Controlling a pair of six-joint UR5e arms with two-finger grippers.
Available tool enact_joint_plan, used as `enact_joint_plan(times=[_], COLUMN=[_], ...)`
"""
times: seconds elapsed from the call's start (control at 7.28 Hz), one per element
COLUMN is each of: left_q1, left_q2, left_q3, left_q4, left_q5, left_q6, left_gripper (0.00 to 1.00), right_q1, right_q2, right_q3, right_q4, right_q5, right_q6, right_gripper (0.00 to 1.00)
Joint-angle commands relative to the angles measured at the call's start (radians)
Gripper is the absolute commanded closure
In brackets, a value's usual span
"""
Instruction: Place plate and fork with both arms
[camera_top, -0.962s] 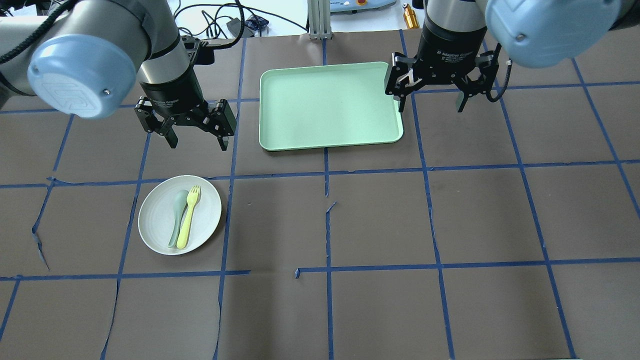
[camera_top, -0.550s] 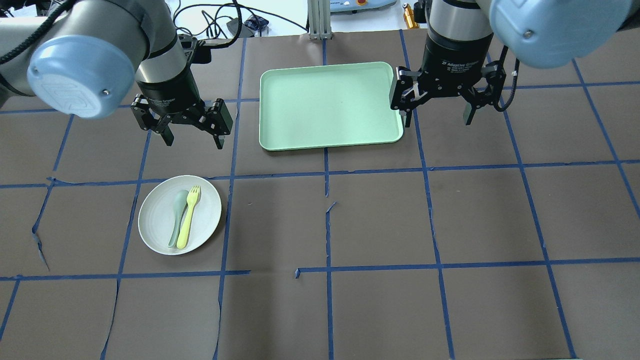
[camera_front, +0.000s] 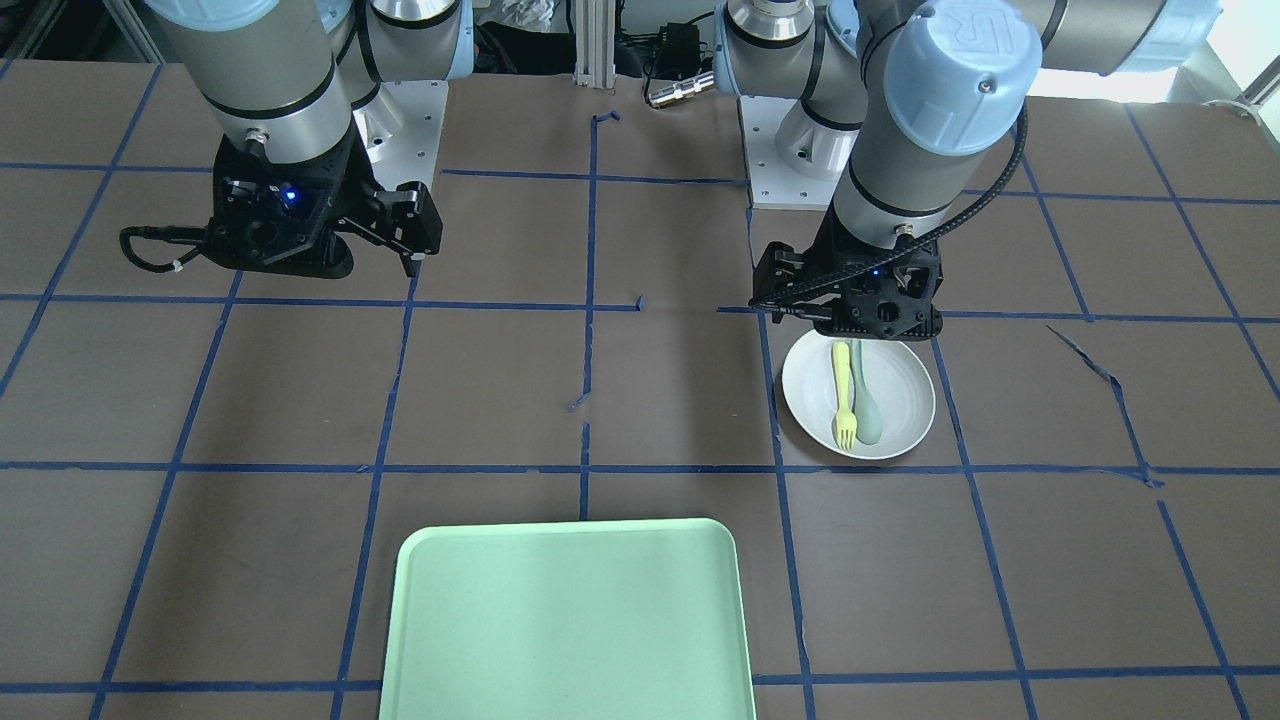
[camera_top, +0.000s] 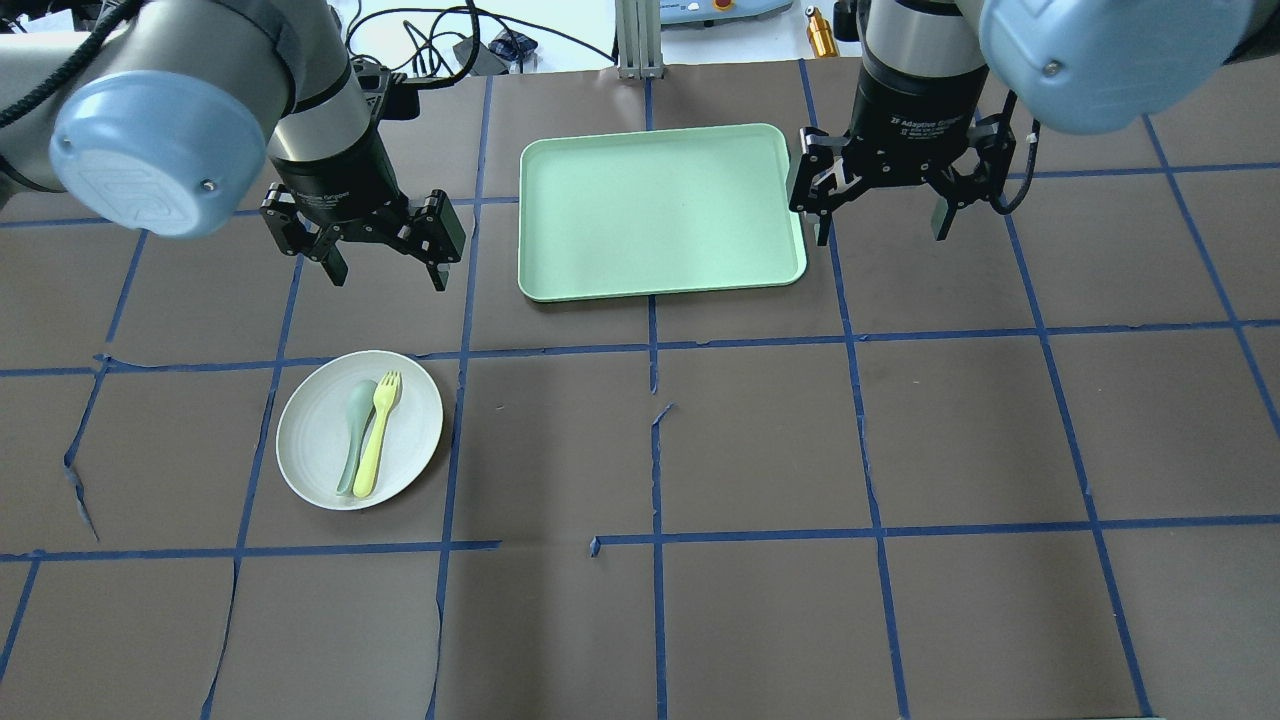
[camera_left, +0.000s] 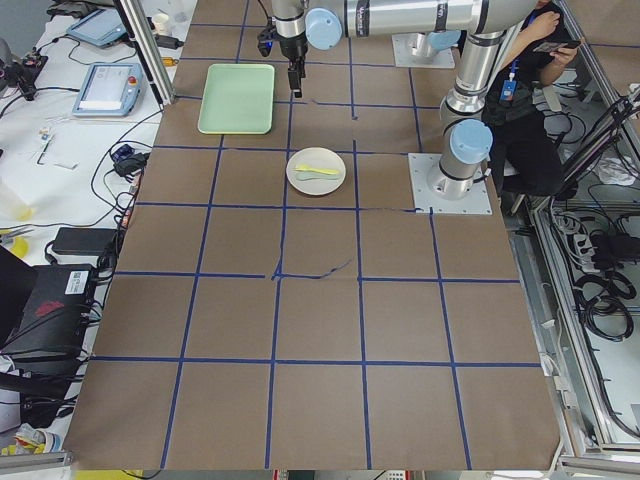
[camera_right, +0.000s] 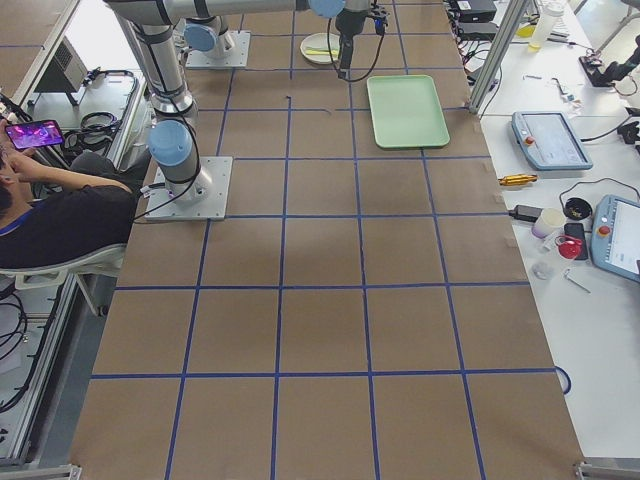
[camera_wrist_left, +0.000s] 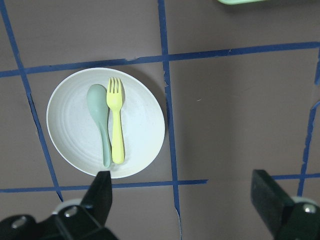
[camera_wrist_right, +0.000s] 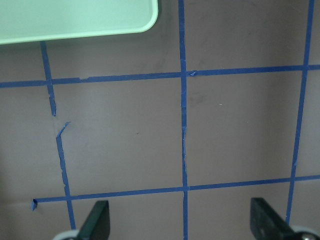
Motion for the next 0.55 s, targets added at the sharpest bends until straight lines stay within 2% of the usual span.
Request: enact_joint_plan(times=[0.0, 0.14, 0.27, 0.41], left_q1=[0.000, -0.003, -0.006, -0.006], left_q2=[0.016, 0.025, 0.034, 0.057], left_q3=[0.002, 0.006, 0.018, 0.012], left_q4=[-0.010, -0.008, -0.010, -0.019], left_q5=[-0.019, -0.039, -0.031, -0.027], left_q6=[-0.007, -0.016, -0.041, -0.041], left_gripper=[0.00, 0.00, 0.00, 0.00], right_q1=[-0.022, -0.080, -0.132, -0.137], right_q2=[0.005, 0.008, 0.008, 0.008], right_q3=[0.004, 0.004, 0.007, 0.010], right_q4=[-0.031, -0.031, -0.052, -0.071], right_q5=[0.012, 0.018, 0.092, 0.114], right_q6=[-0.085, -0.124, -0.126, -0.109], right_gripper=[0.00, 0.00, 0.00, 0.00])
